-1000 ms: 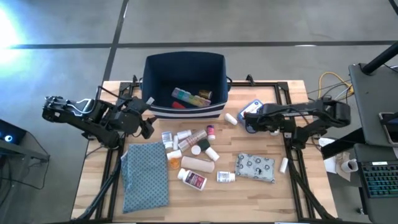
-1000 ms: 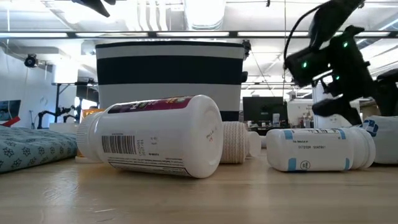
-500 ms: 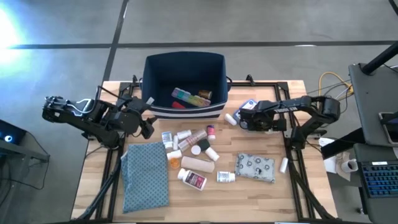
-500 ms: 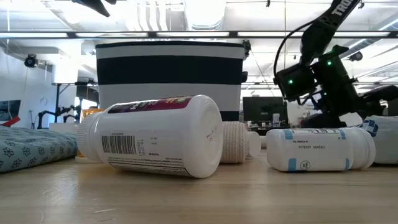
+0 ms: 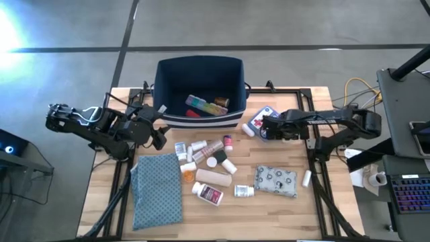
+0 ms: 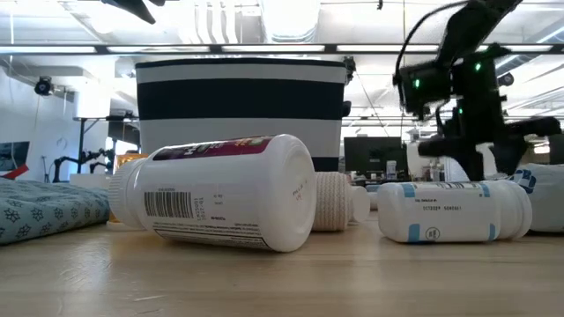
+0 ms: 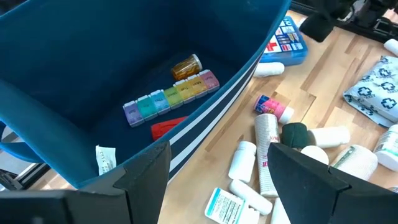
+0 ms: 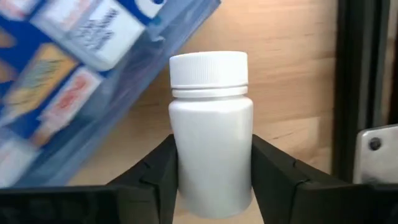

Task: Pick & place medical supplies in basket/bin
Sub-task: Put the small white pill bottle into the blue bin

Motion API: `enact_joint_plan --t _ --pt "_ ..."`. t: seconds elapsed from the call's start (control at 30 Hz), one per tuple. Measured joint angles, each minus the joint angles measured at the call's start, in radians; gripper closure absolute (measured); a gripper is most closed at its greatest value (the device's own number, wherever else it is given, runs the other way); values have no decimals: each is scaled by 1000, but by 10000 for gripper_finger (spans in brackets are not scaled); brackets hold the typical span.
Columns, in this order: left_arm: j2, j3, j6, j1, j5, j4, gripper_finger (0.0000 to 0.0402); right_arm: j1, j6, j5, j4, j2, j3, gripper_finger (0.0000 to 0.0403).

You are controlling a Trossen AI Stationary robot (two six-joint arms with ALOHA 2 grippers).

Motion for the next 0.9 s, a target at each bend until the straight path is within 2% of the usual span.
enact_joint_plan --t 0.13,0.3,0.4,0.5,0.6,0.8,0.9 --pt "0 0 0 0 0 0 154 43 59 37 -1 -87 47 255" --pt "0 0 0 0 -1 0 154 79 81 225 37 -177 207 246" --pt "0 0 0 0 -1 0 154 98 -91 363 196 -200 325 246" --pt "2 0 -1 0 -2 1 154 86 -350 409 405 -190 433 244" --pt "8 0 -9 0 -3 12 154 31 -497 342 499 -139 541 243" --pt "20 -1 -9 0 -1 24 154 -89 -634 2 496 113 792 242" --pt "32 -1 -9 0 -1 26 154 -94 -734 -29 430 249 929 241"
